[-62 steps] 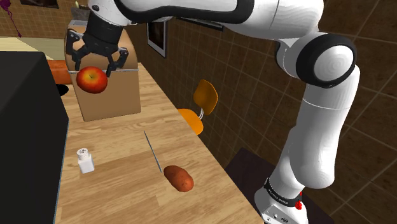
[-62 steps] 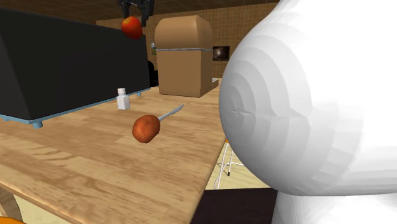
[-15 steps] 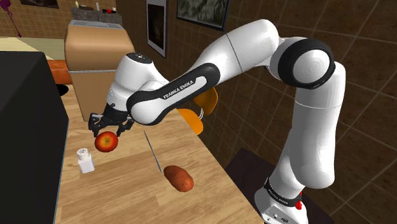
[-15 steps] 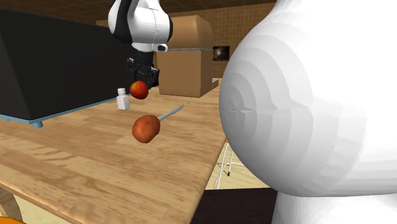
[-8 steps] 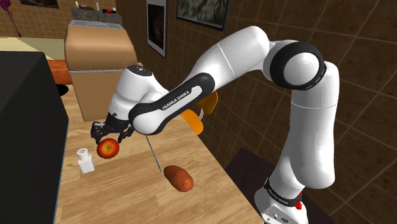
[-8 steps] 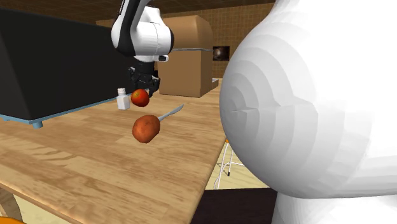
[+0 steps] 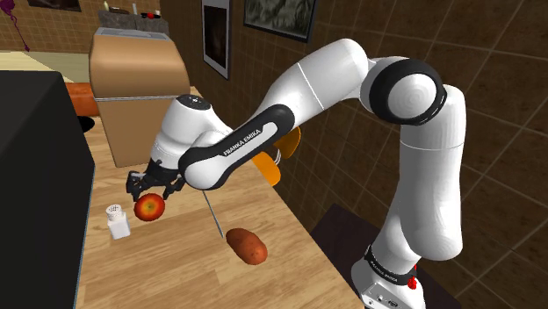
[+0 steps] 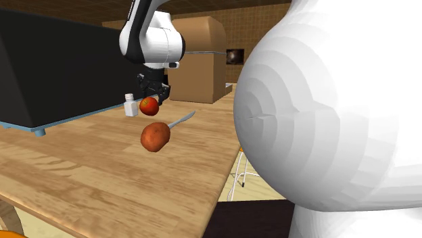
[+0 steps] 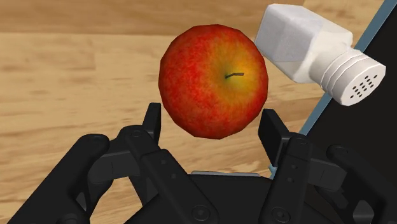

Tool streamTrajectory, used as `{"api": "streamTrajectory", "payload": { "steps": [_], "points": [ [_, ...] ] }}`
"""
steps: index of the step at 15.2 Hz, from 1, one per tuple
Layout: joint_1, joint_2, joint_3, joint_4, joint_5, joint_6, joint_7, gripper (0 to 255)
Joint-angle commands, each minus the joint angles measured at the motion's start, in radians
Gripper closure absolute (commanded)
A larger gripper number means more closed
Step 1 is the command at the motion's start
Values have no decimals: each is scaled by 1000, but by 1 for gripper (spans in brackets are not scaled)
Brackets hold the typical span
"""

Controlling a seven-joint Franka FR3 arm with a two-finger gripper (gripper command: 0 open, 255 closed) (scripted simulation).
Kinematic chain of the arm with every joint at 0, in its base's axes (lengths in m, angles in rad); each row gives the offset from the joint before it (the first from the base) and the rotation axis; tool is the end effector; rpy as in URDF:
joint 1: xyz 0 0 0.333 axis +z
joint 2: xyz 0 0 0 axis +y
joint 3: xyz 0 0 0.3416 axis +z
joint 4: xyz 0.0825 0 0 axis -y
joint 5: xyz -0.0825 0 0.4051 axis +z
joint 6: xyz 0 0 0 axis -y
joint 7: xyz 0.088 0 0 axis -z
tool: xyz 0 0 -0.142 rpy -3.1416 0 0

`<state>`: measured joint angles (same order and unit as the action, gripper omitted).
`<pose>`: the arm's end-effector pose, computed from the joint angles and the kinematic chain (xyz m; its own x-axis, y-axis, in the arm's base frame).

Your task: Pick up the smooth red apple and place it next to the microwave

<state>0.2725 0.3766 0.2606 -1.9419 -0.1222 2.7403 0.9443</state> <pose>0.6016 0.3459 0.3201 0.8954 -0.3718 0.2450 -0.2776 -0.8964 -0.3456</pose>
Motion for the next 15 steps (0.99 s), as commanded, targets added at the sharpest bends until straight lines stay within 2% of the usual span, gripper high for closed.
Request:
{"api": "streamTrajectory", "payload": {
  "steps": [1, 6, 10, 15],
  "points": [
    [0, 1, 0, -1, 0, 0, -1, 0],
    [0, 1, 0, -1, 0, -1, 0, 0],
    [-36, -123, 34, -55, 56, -68, -38, 0],
    [-35, -123, 33, -55, 56, -68, -38, 0]
  ]
}}
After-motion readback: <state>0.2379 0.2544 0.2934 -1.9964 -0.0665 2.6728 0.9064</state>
